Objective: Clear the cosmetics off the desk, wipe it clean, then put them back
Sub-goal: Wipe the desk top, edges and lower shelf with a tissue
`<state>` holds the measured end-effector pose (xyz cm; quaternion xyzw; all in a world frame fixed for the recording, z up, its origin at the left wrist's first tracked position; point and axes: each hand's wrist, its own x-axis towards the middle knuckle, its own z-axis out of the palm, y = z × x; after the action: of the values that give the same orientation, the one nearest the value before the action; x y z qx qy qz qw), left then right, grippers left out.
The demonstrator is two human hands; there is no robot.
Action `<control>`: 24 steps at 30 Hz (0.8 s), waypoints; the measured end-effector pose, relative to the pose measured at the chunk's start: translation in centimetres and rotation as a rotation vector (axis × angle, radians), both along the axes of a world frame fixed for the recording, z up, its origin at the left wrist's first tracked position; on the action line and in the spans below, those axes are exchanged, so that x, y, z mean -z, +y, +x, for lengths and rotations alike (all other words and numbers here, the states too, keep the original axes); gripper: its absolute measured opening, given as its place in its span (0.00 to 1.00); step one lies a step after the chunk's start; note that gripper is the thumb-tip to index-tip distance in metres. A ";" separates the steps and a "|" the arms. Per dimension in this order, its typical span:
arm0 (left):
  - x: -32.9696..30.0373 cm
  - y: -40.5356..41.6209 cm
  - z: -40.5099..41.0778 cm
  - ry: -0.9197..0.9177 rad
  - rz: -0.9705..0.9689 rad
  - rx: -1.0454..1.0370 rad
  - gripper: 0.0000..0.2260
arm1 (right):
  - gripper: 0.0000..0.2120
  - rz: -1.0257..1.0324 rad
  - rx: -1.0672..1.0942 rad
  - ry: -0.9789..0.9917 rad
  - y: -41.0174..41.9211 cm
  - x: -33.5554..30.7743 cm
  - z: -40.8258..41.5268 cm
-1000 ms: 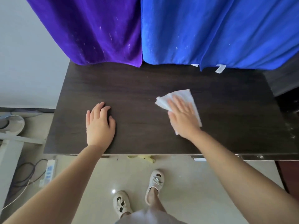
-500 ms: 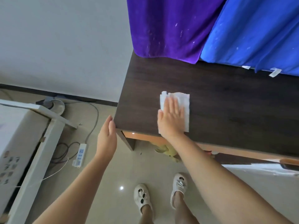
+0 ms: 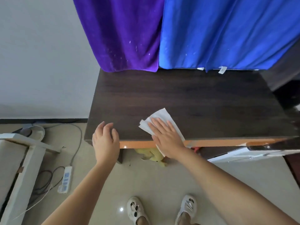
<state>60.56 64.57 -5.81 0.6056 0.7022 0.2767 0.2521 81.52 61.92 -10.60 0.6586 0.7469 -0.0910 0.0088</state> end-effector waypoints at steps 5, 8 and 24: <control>1.1 -2.5 11.6 0.162 0.014 0.437 0.13 | 0.24 -0.041 0.222 0.032 -5.9 -0.2 13.4; 1.5 -4.9 18.9 0.301 0.000 0.596 0.20 | 0.24 -0.018 0.316 0.023 -9.1 -0.2 20.4; -0.8 -16.1 52.7 0.246 0.017 0.984 0.18 | 0.14 -0.044 1.040 0.557 -24.2 -7.7 51.1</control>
<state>113.30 48.50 -4.99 0.8949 0.3560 0.0573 0.2629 132.61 37.70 -2.92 0.8894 0.2978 -0.2685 -0.2197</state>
